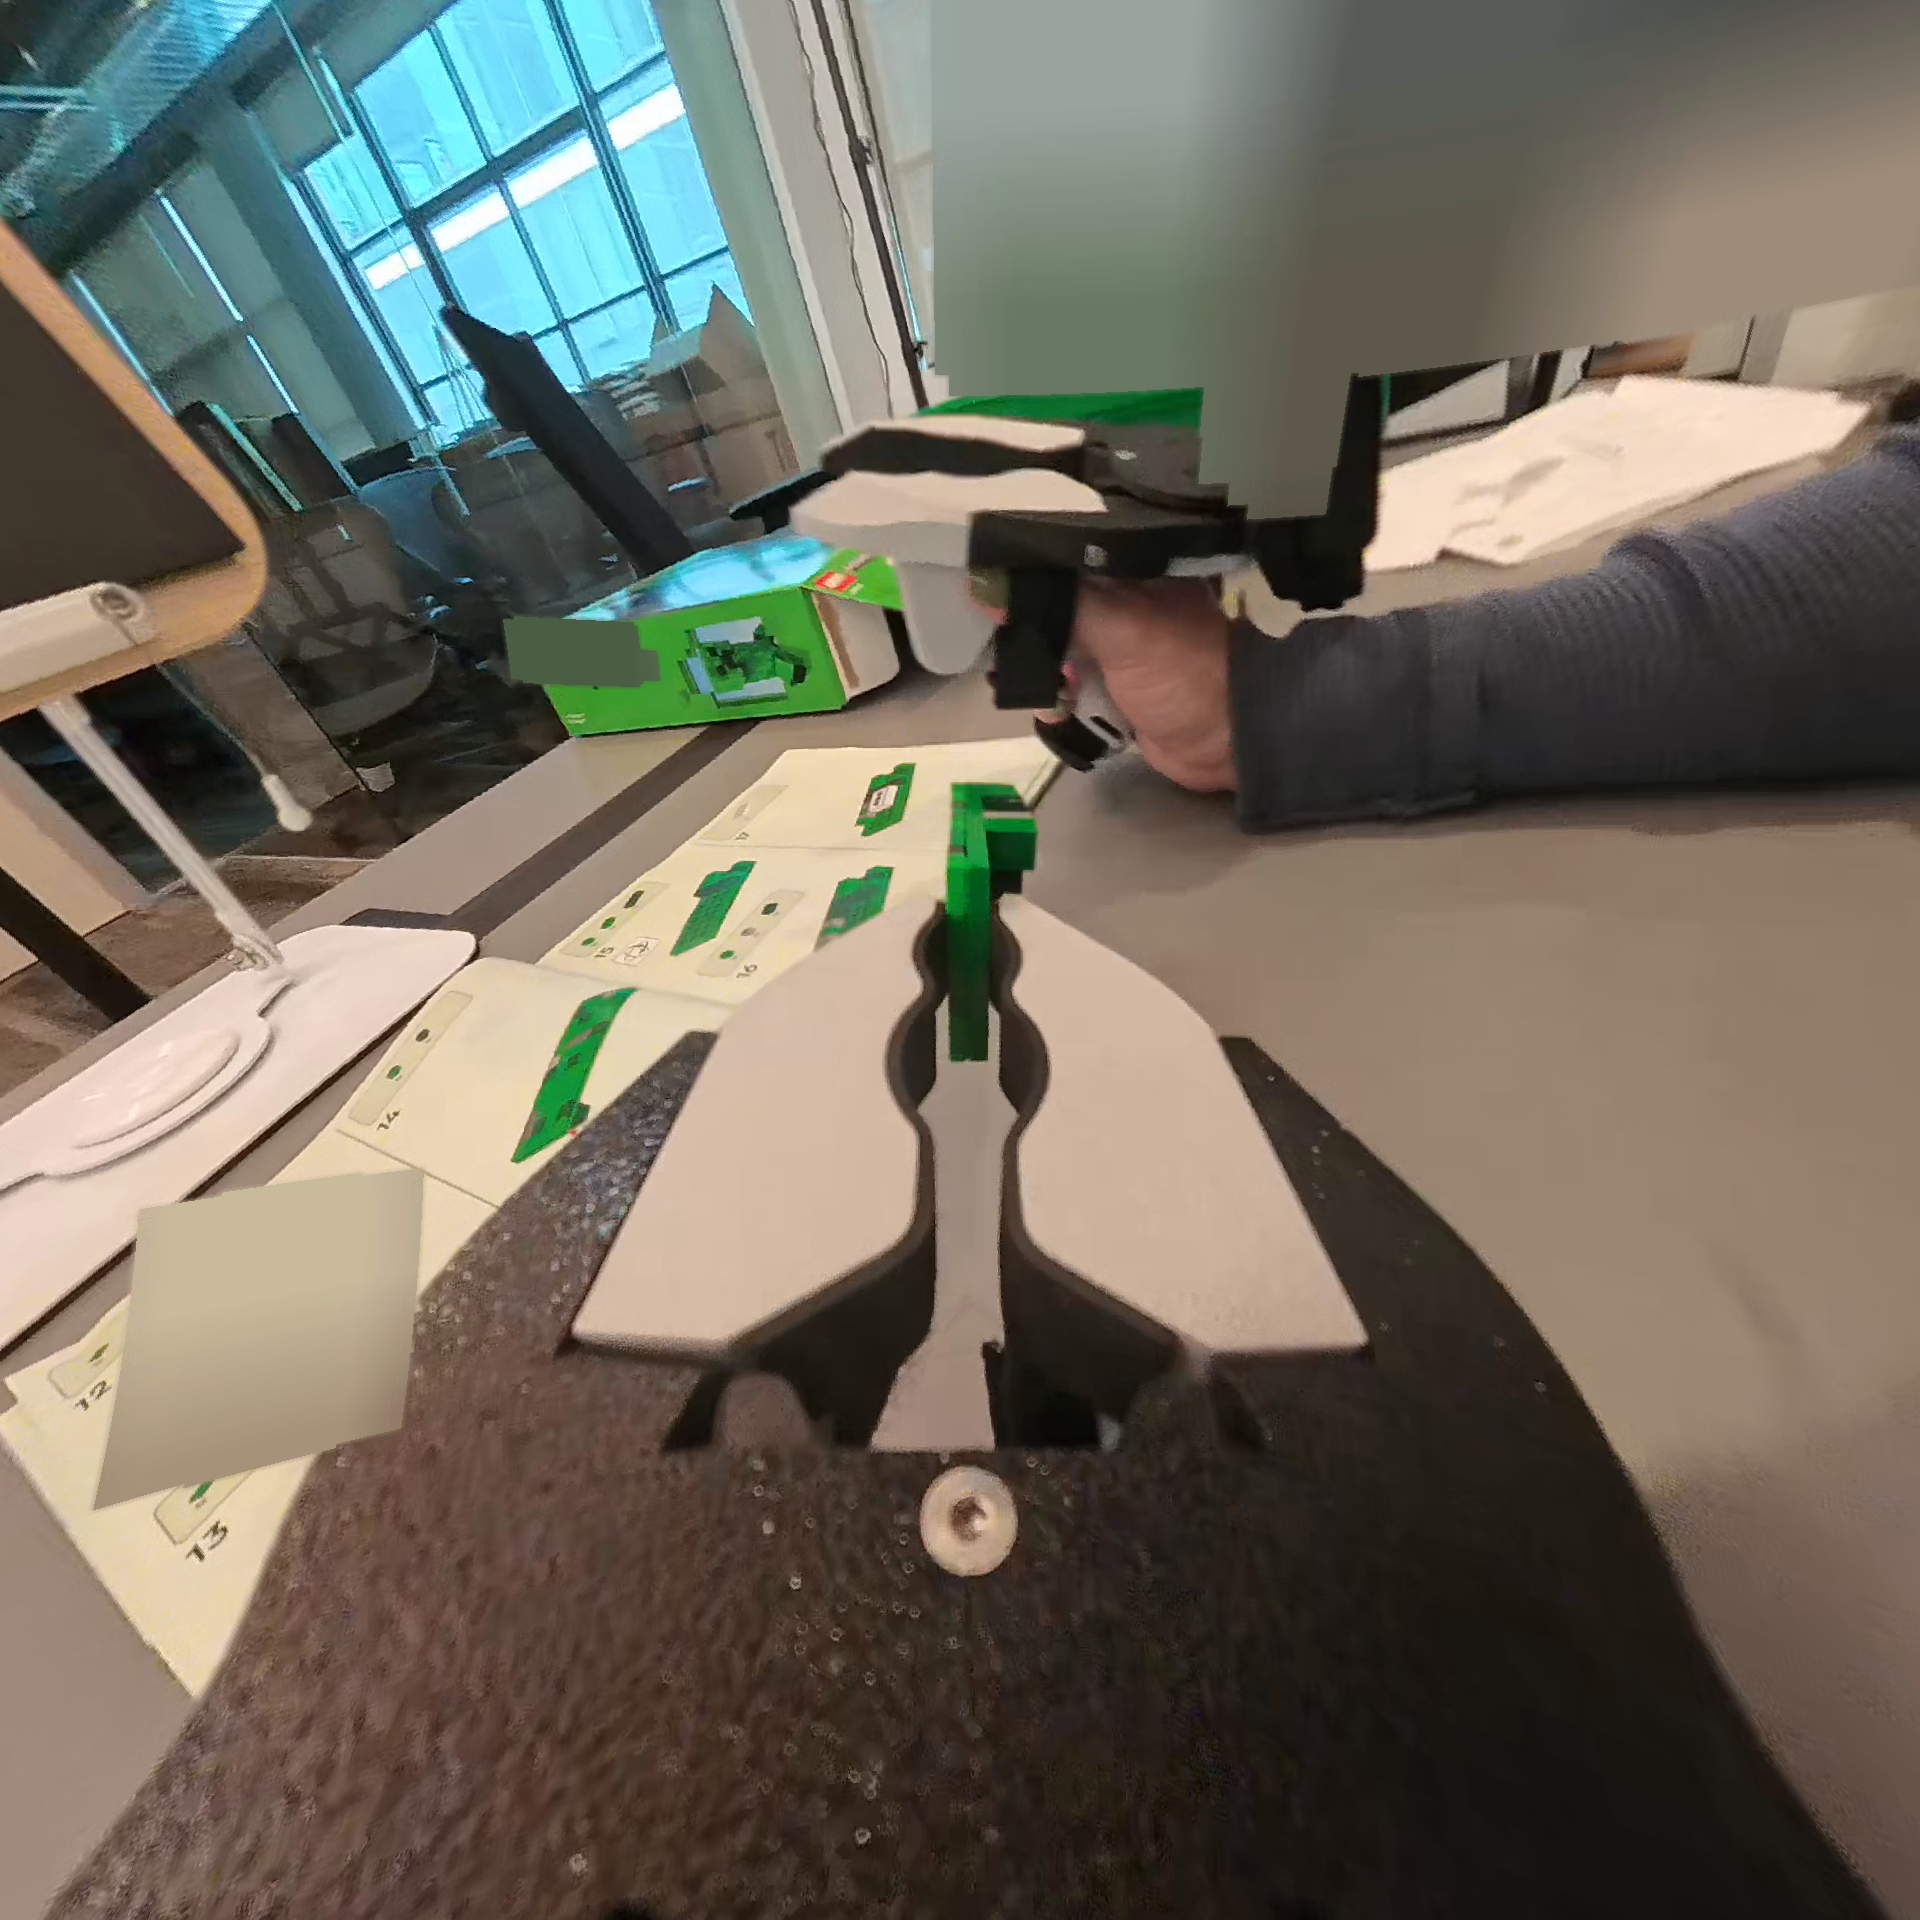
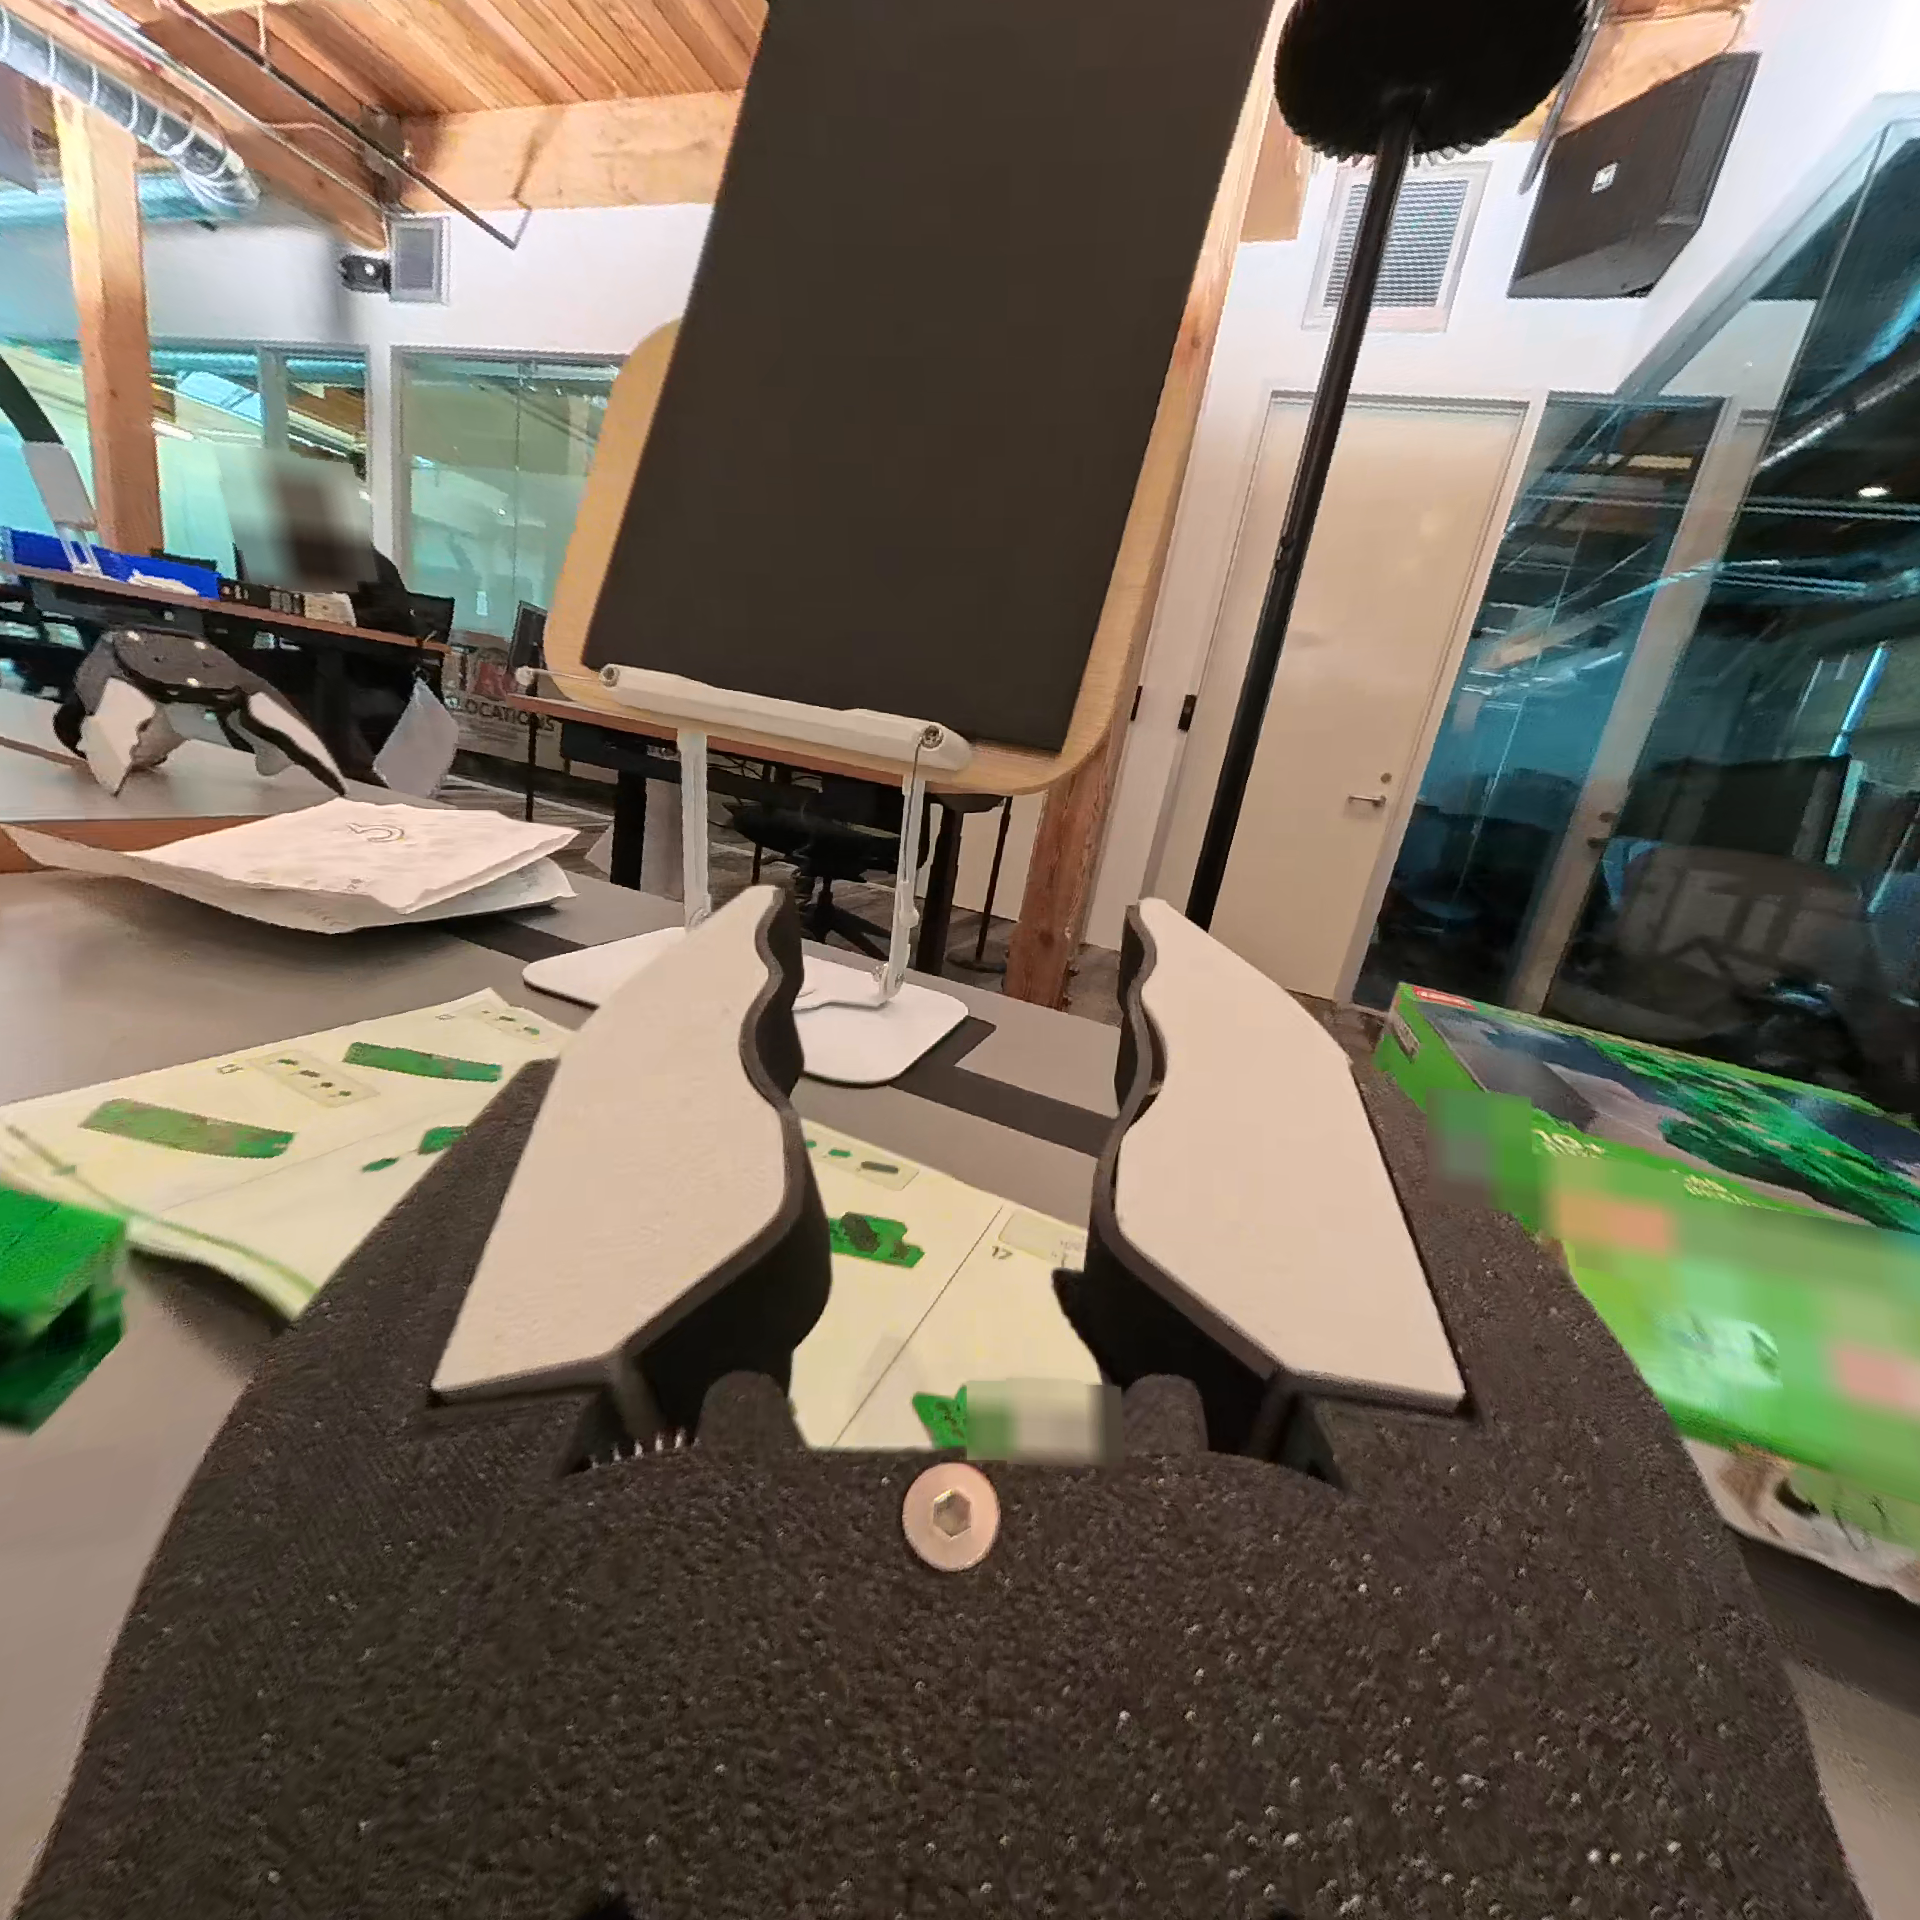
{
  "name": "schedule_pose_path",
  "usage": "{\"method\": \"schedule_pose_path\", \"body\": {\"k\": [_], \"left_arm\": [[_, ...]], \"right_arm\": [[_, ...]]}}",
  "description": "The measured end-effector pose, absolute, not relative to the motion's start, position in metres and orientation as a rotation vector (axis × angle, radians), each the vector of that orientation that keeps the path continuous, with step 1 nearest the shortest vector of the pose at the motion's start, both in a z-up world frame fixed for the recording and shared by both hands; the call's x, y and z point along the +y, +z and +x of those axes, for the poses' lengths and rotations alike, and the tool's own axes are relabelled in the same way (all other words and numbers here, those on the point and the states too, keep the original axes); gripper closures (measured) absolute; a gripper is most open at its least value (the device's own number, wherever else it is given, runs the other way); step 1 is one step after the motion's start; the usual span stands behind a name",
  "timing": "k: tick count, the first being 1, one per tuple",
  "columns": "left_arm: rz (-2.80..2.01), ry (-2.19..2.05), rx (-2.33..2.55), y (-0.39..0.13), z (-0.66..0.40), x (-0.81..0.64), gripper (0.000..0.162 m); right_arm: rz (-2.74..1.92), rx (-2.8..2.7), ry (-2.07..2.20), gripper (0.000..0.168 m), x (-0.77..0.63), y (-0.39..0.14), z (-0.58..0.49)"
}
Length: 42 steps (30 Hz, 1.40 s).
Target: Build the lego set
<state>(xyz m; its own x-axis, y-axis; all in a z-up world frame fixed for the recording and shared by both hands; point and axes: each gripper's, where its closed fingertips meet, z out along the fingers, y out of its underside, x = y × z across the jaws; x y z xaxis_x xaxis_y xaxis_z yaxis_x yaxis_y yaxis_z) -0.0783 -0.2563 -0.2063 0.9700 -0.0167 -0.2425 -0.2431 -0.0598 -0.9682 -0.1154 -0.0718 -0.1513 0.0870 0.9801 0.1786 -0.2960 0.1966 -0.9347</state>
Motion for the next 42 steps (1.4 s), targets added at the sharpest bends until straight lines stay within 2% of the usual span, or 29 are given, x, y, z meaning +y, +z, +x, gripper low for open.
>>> {"method": "schedule_pose_path", "body": {"k": [42], "left_arm": [[-1.691,0.339,0.386,-0.222,-0.061,-0.248,0.157]], "right_arm": [[-0.856,-1.089,1.124,0.122,-0.077,-0.158,-0.137]]}}
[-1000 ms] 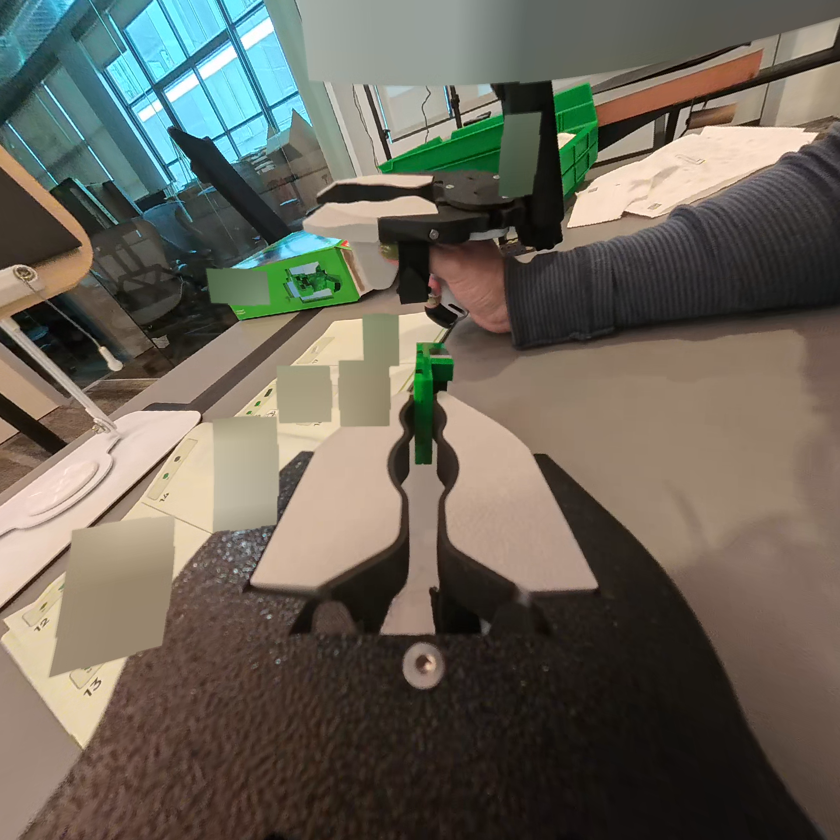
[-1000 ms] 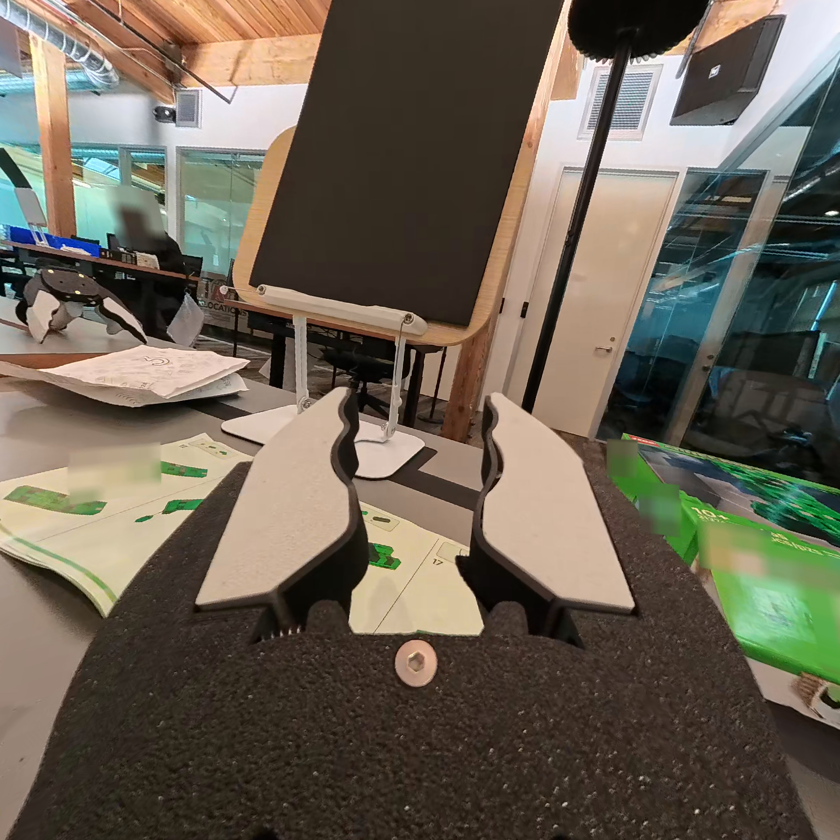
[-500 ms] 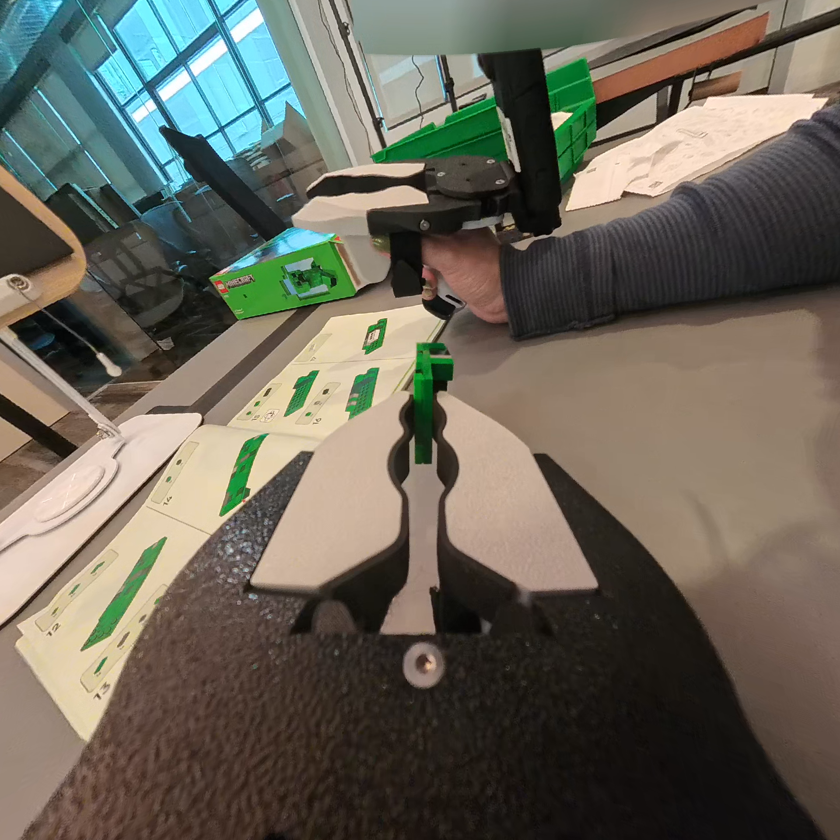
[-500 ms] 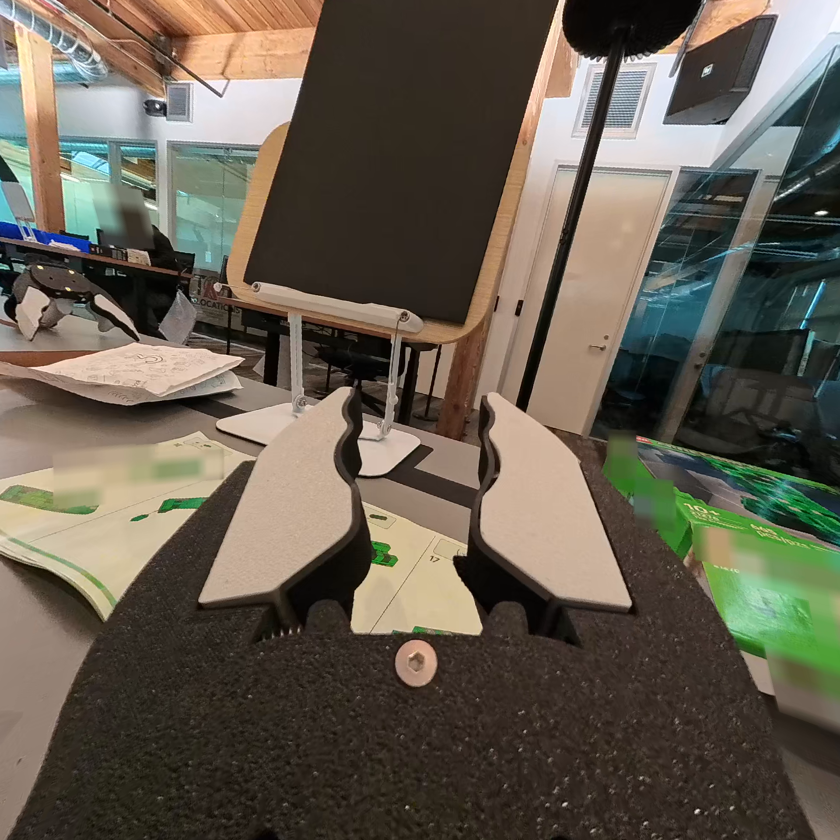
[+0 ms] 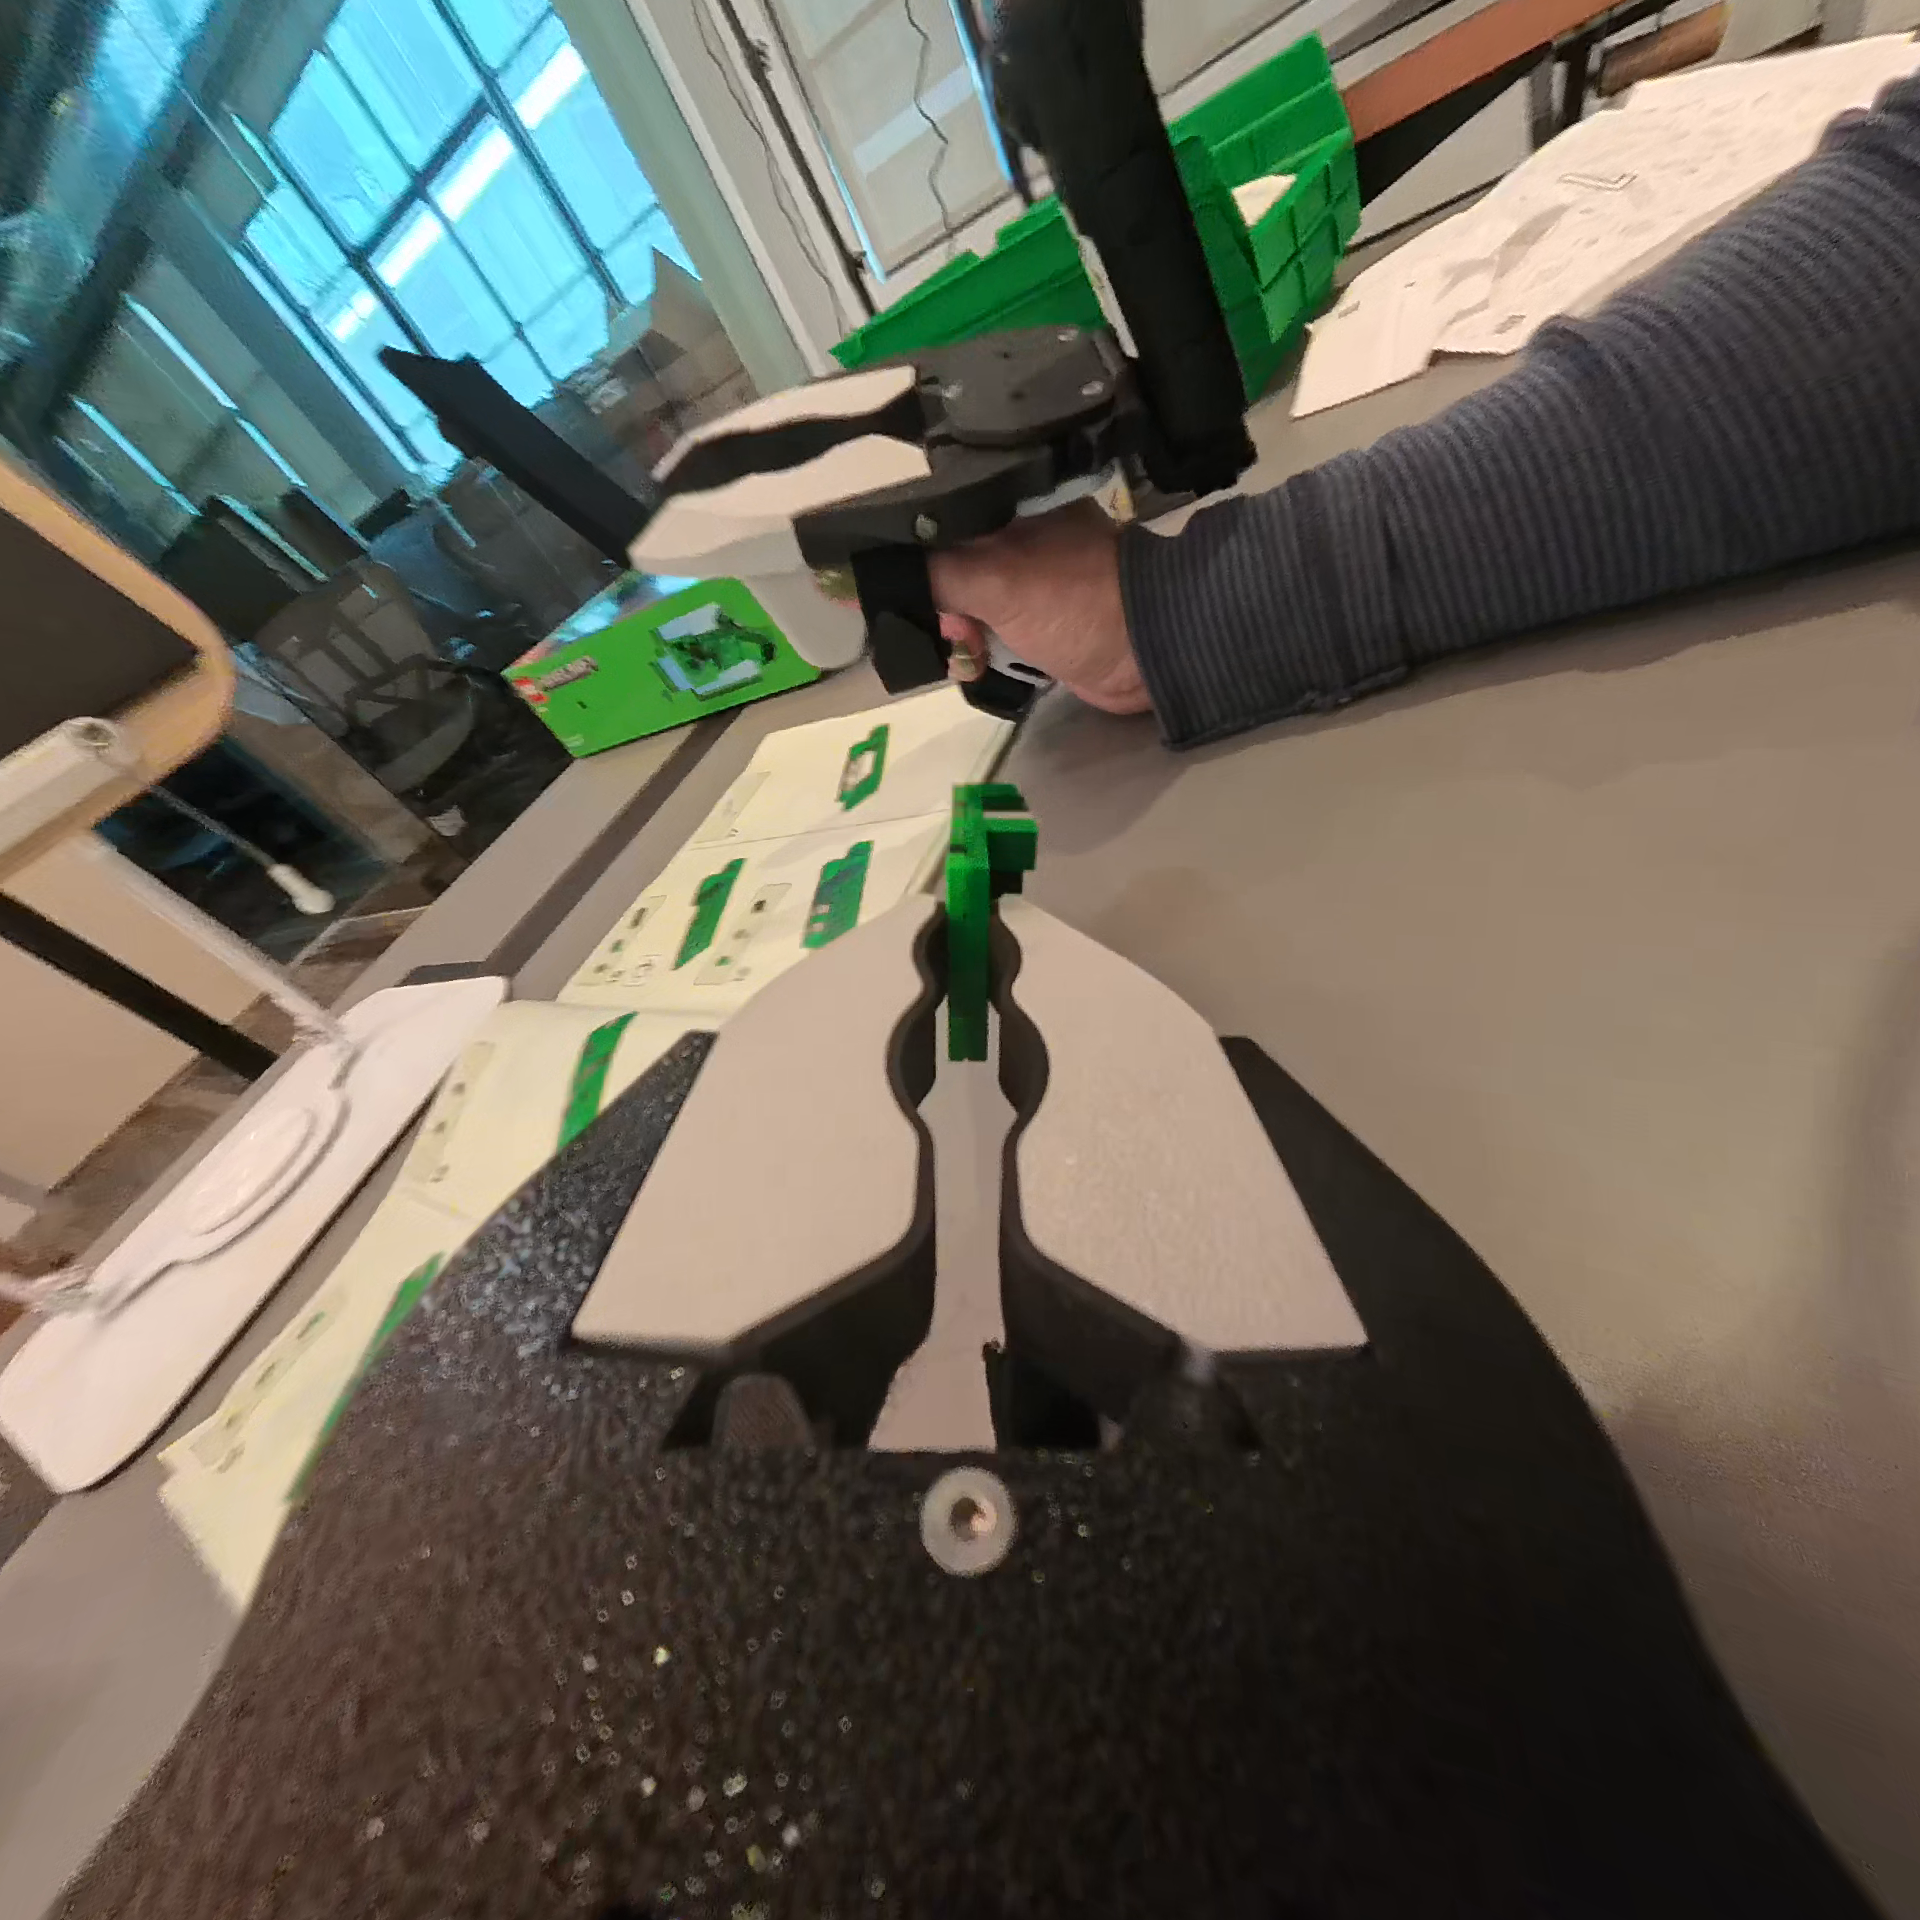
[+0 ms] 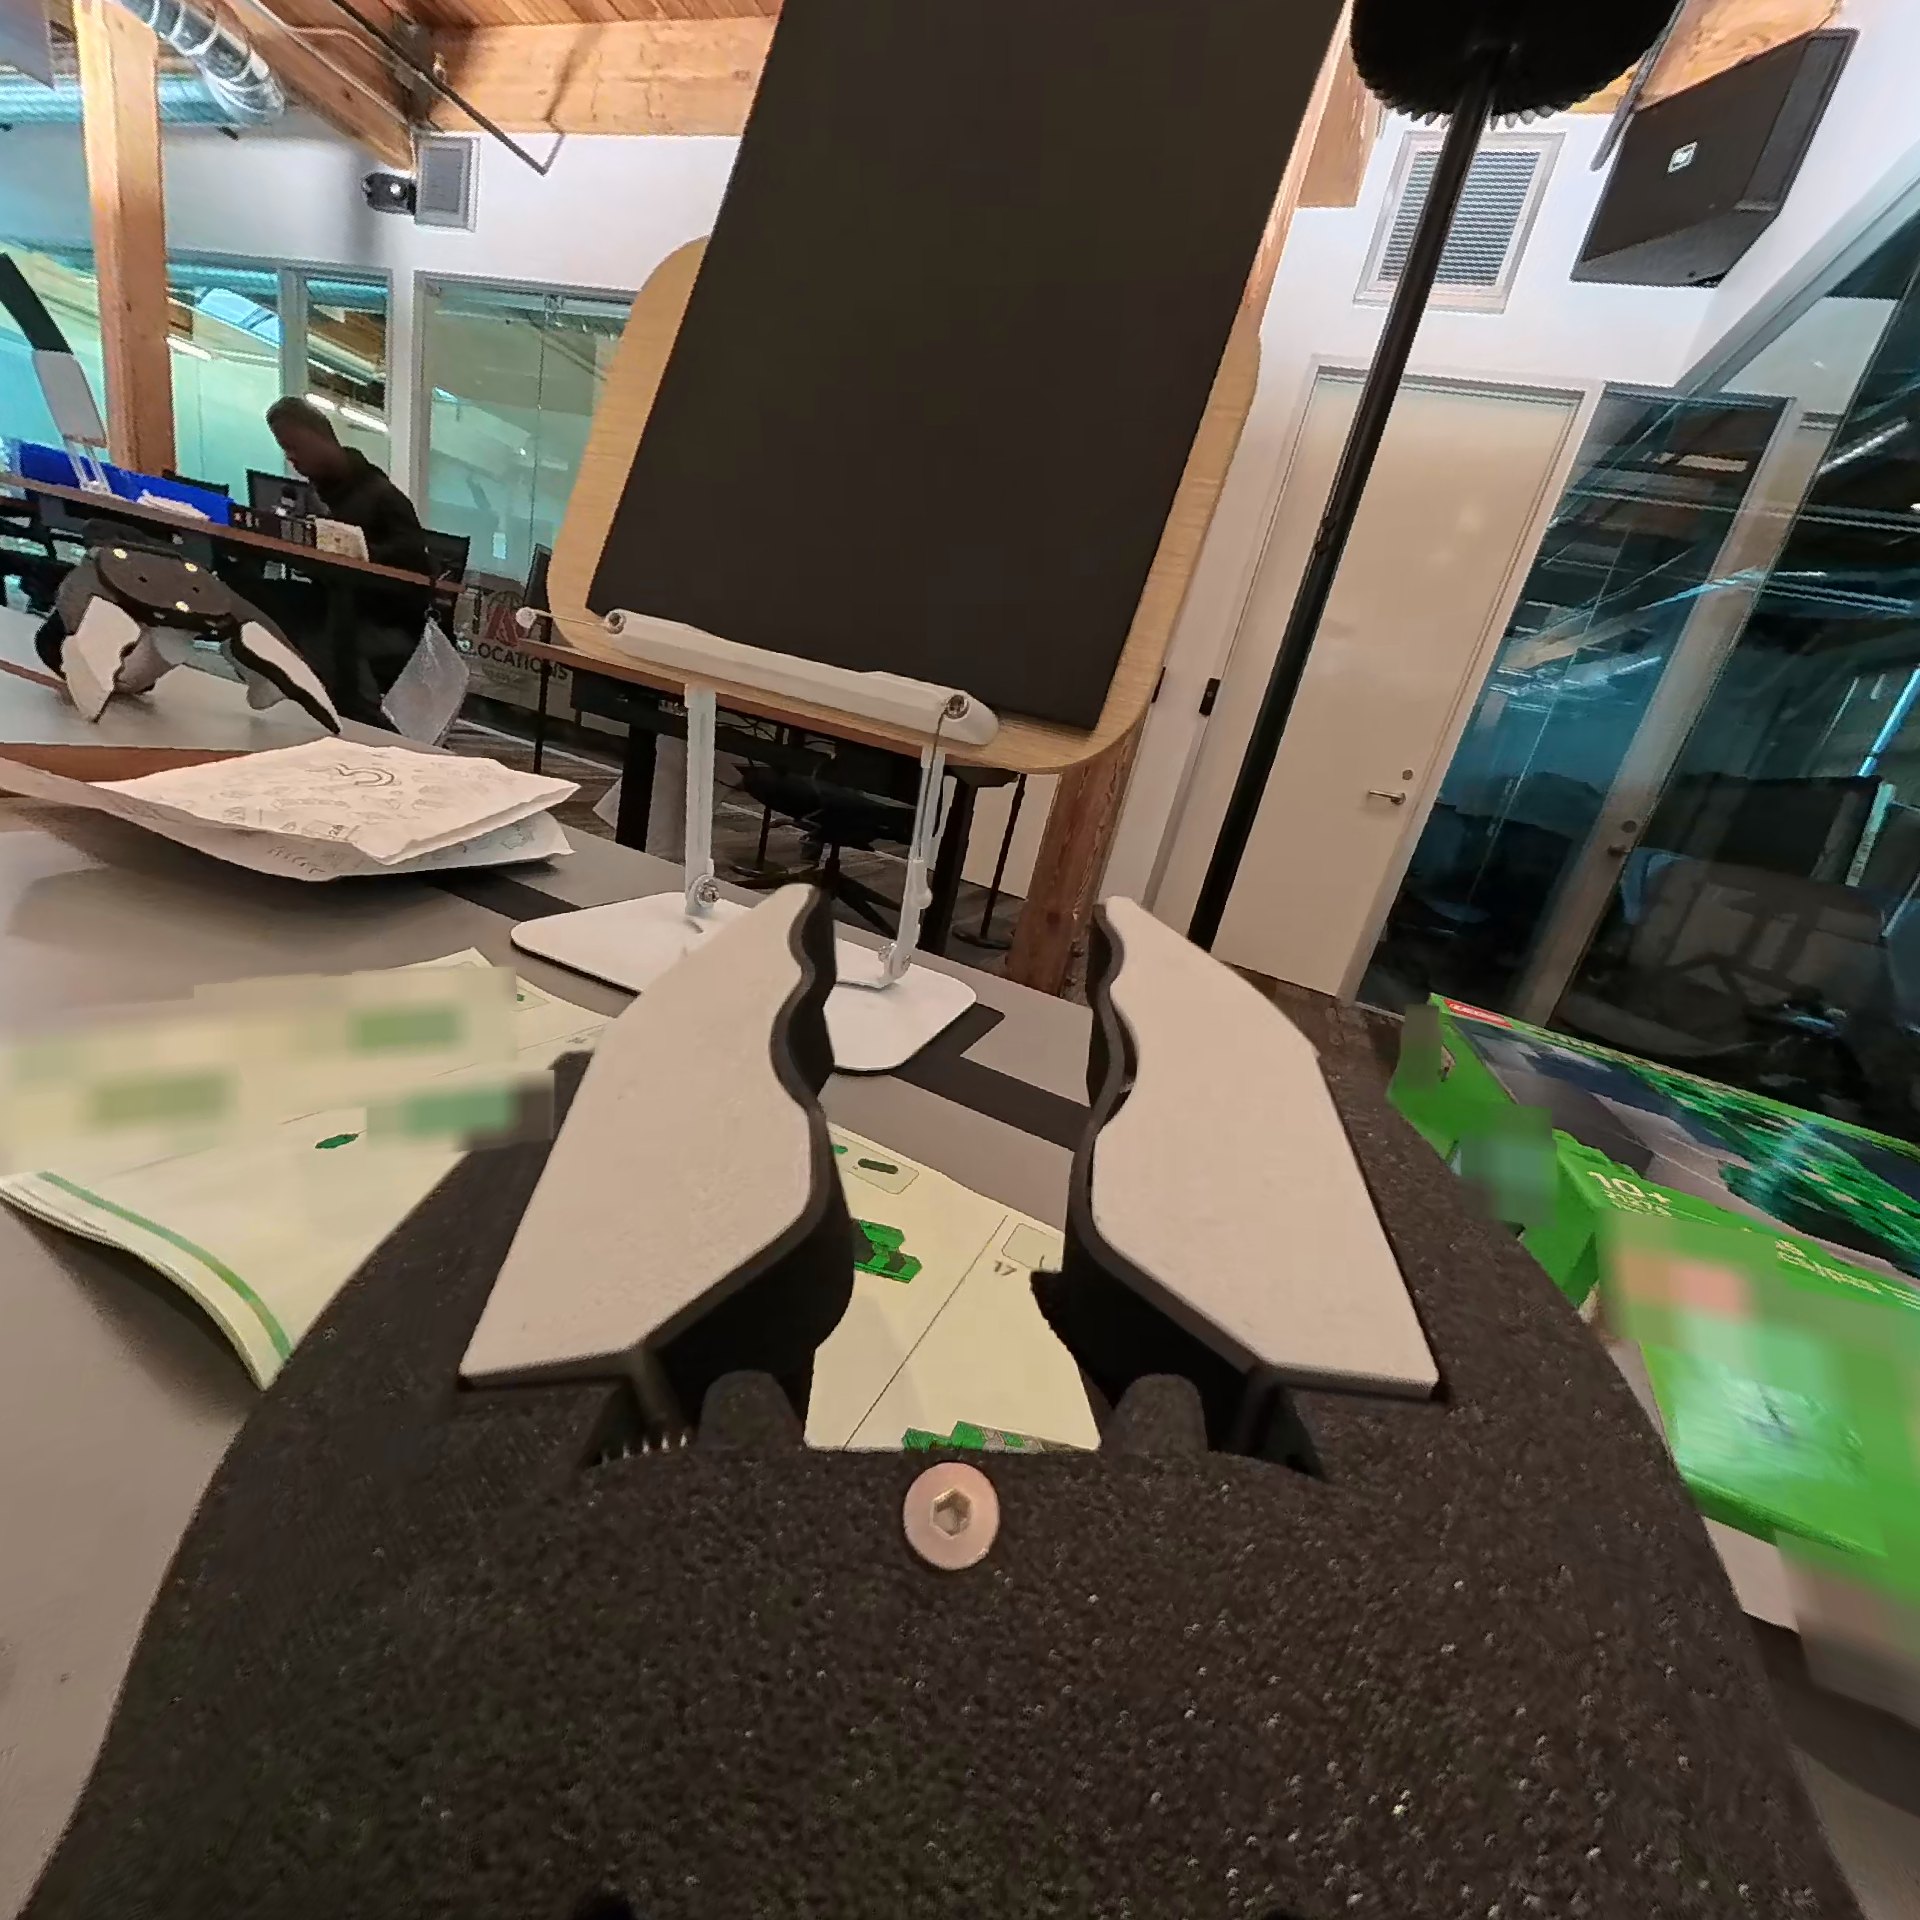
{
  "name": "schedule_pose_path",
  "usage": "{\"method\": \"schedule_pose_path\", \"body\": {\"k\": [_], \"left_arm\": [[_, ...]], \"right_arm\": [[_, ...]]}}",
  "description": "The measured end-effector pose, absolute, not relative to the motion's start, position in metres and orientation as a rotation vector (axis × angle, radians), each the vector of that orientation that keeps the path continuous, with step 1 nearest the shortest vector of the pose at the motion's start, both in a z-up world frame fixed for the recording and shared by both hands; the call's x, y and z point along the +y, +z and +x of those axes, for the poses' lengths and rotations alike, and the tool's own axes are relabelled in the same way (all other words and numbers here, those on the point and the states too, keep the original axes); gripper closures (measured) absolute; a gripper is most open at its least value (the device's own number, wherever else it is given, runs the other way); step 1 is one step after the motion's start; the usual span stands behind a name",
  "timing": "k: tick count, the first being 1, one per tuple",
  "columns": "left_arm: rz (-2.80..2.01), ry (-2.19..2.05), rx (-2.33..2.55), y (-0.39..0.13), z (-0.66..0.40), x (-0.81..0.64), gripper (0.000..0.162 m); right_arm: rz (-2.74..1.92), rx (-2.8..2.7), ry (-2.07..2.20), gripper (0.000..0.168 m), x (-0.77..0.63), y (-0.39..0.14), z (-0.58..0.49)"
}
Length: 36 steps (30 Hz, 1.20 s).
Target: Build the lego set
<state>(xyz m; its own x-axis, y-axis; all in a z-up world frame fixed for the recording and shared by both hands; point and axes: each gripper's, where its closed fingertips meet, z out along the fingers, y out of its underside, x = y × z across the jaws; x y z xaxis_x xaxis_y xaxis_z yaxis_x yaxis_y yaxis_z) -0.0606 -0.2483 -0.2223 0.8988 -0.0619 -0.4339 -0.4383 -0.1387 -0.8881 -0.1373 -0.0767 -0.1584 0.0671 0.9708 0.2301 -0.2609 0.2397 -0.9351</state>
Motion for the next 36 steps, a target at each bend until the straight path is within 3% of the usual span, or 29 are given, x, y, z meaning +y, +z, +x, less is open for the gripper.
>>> {"method": "schedule_pose_path", "body": {"k": [7,11,15,21,27,36], "left_arm": [[-1.611,0.861,0.145,-0.194,-0.126,-0.345,0.157],[-1.662,1.030,-0.115,-0.200,-0.185,-0.439,0.156],[-1.645,1.034,-0.293,-0.200,-0.224,-0.480,0.156],[-1.542,0.928,-0.441,-0.194,-0.236,-0.499,0.156],[-1.473,0.903,-0.495,-0.188,-0.238,-0.508,0.156],[-1.412,0.883,-0.567,-0.184,-0.244,-0.519,0.156]], "right_arm": [[-0.804,-1.246,1.053,0.122,-0.098,-0.172,-0.146],[-0.646,-1.571,1.045,0.136,-0.169,-0.196,-0.158],[-0.331,-2.053,1.164,0.143,-0.300,-0.213,-0.179],[0.378,-2.525,0.795,0.144,-0.414,-0.238,-0.223],[0.877,-2.678,0.376,0.152,-0.434,-0.263,-0.245],[1.076,-2.751,0.380,0.154,-0.435,-0.275,-0.247]]}}
